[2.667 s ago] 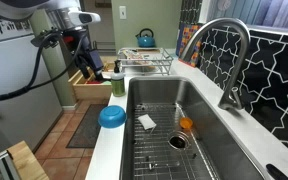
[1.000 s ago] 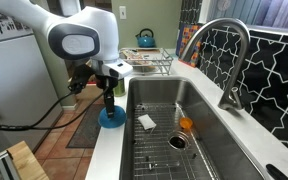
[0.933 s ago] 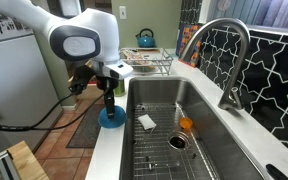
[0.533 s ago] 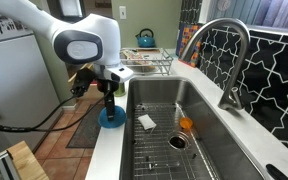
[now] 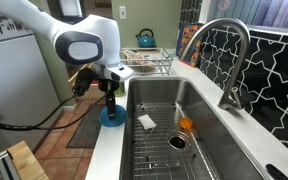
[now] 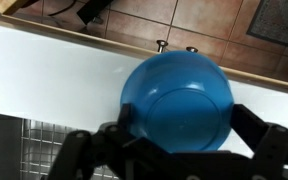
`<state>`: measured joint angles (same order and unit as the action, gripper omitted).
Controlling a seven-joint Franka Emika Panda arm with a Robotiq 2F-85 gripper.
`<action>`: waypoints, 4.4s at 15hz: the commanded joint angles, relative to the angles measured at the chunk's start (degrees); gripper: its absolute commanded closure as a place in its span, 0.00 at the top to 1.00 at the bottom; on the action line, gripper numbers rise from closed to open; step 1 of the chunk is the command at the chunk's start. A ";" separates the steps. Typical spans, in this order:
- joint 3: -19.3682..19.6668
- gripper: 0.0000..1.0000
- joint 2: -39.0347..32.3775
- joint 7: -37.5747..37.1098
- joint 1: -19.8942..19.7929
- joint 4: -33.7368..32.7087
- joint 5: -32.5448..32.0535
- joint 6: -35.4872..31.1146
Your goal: Move the blue bowl to the left and open the faucet then place the blue bowl under the running faucet and set it back down on the counter
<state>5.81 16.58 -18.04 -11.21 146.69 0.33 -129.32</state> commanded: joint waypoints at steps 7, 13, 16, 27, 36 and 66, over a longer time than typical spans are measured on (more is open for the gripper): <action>-1.23 1.00 -3.16 -1.84 0.69 -0.22 0.74 -1.41; -1.24 1.00 -1.43 -0.98 1.07 -0.36 1.30 -0.39; -1.81 1.00 -0.28 -0.69 1.56 -0.13 0.30 1.29; -2.57 1.00 -0.77 -3.09 0.33 -1.10 -3.64 0.47; -2.26 1.00 2.12 -3.62 -0.07 -2.86 -3.62 3.16; 9.35 1.00 -13.88 4.49 -8.50 -19.77 -10.40 -21.53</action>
<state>13.29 6.61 -18.29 -19.40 129.33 -8.40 -143.63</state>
